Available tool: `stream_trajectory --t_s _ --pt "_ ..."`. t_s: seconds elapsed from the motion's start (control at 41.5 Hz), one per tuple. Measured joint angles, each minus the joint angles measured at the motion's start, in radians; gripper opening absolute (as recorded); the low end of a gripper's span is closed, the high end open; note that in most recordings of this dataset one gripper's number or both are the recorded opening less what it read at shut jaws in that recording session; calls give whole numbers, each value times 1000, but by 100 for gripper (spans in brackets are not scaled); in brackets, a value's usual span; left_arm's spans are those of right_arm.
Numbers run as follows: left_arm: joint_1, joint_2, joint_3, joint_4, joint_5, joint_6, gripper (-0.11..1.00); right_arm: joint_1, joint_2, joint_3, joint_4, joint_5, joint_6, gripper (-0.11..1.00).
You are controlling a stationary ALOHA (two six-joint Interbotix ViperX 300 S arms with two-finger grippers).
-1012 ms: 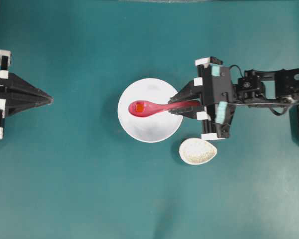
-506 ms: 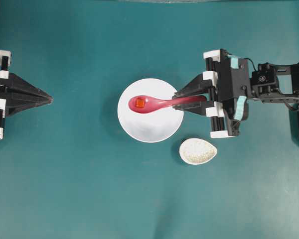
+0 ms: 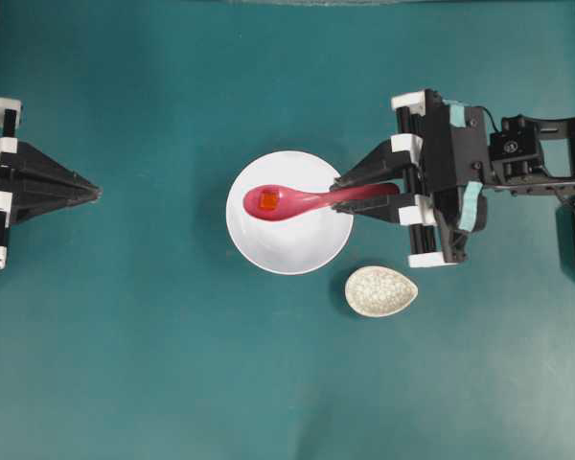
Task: Grip the spoon and scoop the red block from the bowl with right arm.
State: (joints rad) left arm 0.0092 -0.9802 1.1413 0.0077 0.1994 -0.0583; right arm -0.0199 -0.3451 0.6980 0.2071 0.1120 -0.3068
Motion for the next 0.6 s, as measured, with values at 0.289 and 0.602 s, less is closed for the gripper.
stream_trajectory --t_s 0.289,0.602 --pt "0 0 0 0 0 9 0 0 0 0 0 0 2 25" --pt "0 -5 0 0 0 9 0 0 0 0 0 -2 3 25"
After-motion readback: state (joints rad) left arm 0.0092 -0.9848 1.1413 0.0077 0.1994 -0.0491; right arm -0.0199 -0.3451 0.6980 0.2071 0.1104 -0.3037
